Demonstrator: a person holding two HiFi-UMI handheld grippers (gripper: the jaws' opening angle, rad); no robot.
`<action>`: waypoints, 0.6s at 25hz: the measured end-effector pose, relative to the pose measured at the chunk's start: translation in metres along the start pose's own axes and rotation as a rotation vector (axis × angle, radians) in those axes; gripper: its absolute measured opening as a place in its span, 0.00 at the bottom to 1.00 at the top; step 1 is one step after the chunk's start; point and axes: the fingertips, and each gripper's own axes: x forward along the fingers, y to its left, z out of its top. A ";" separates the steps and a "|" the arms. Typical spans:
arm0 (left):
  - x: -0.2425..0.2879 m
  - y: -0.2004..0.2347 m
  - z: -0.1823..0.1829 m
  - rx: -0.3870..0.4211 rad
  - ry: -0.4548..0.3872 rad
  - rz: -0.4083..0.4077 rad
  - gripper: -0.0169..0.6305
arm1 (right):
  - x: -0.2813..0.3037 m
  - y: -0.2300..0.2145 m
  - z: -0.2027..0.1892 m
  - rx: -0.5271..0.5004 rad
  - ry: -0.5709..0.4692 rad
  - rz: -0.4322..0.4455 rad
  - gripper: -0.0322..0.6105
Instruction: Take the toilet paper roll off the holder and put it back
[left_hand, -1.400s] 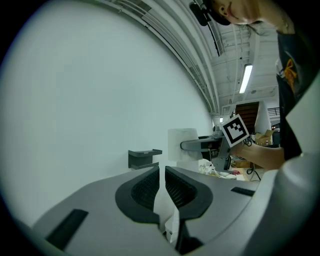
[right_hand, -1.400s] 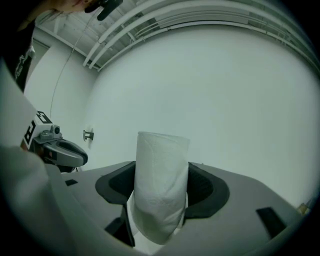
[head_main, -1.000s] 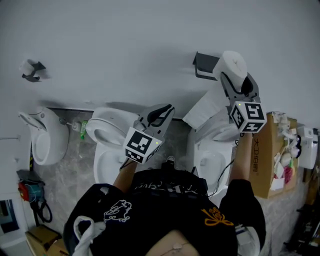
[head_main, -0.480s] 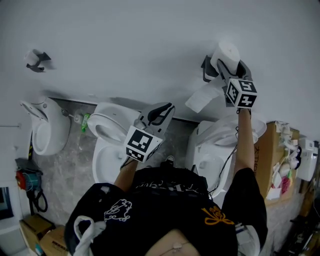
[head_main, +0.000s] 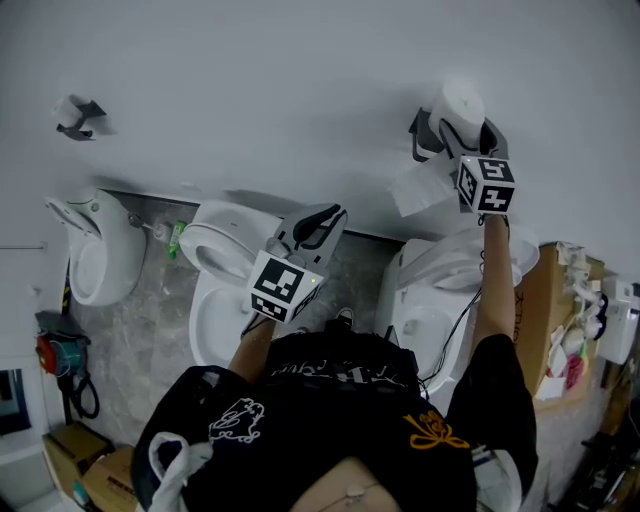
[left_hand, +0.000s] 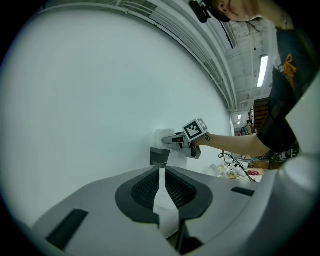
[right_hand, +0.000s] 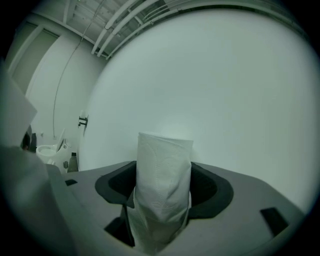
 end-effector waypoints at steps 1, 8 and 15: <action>0.000 -0.001 0.000 0.001 0.000 -0.003 0.10 | 0.000 0.000 -0.001 0.002 0.009 0.003 0.52; -0.009 0.000 0.000 0.003 0.004 -0.004 0.10 | -0.010 -0.004 0.000 0.085 0.013 -0.009 0.62; -0.022 -0.001 0.000 0.004 0.003 -0.017 0.10 | -0.043 -0.001 0.018 0.111 -0.041 -0.043 0.64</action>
